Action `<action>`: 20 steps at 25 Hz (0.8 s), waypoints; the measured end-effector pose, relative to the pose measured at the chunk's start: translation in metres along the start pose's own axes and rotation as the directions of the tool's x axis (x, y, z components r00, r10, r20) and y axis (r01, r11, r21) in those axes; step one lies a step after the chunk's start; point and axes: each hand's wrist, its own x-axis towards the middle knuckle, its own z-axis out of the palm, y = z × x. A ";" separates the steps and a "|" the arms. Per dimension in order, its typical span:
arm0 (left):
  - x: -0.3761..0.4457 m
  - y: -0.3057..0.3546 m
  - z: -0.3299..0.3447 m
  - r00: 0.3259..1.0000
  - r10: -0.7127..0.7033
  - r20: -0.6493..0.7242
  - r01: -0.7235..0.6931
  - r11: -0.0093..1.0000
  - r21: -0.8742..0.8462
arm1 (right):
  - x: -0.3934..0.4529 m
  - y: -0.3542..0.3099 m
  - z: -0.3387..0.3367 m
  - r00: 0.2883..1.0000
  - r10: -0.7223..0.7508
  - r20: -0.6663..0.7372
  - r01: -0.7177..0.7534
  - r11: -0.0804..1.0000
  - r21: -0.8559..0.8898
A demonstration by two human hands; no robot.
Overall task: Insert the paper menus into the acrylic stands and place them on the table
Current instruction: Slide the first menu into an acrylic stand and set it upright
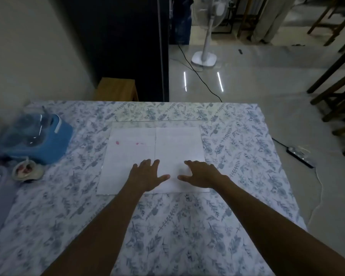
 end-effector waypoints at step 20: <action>0.036 -0.006 0.070 0.957 0.266 -0.114 -0.248 0.957 0.153 | -0.003 0.014 0.070 0.812 0.508 -0.286 -0.389 0.838 0.383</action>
